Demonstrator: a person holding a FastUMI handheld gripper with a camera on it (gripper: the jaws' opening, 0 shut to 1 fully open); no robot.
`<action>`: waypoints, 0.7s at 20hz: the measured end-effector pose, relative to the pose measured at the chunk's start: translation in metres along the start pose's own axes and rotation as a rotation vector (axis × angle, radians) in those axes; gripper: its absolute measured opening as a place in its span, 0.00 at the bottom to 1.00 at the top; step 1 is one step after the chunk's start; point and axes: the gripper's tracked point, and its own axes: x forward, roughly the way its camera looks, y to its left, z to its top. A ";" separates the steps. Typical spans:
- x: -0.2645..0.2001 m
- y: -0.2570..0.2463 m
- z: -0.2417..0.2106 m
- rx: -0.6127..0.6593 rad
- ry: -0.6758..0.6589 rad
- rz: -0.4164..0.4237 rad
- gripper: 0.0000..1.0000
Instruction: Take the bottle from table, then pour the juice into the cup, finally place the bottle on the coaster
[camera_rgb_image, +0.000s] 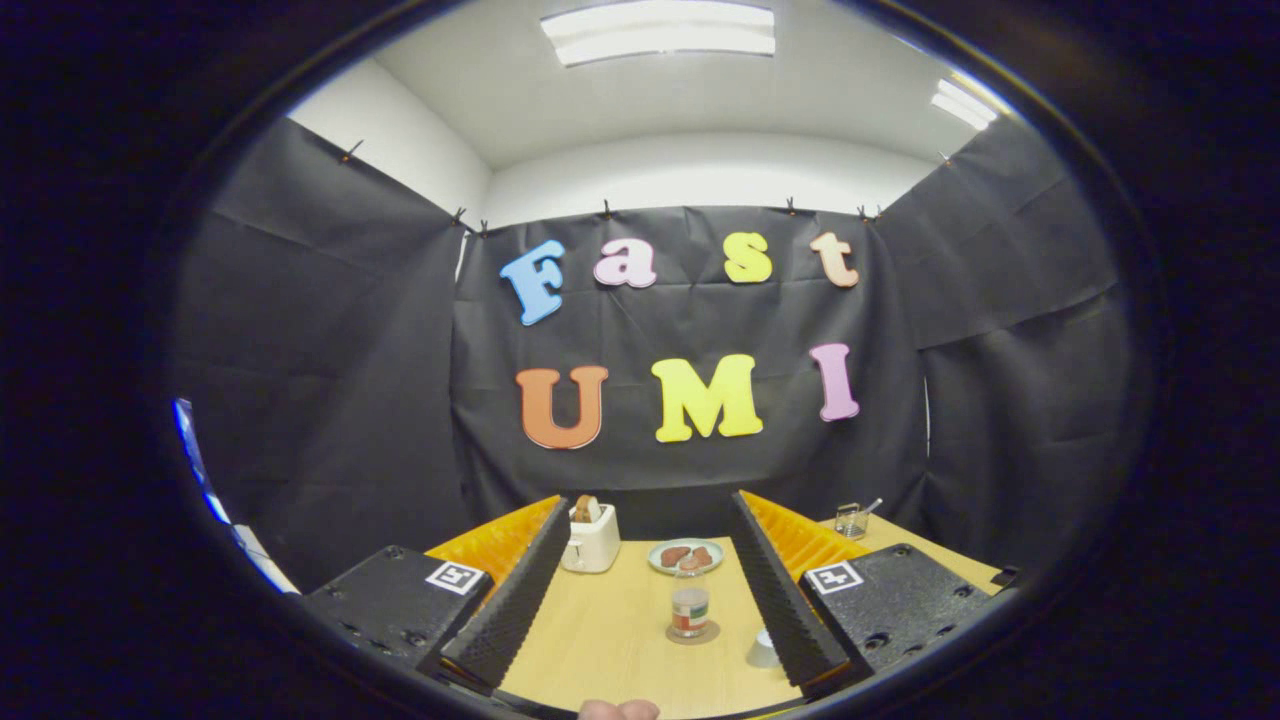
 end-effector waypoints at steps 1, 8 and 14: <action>-0.008 0.000 -0.002 0.009 0.001 0.005 1.00; -0.050 0.004 -0.009 -0.020 -0.010 0.025 1.00; -0.071 0.008 -0.011 -0.028 -0.010 0.030 1.00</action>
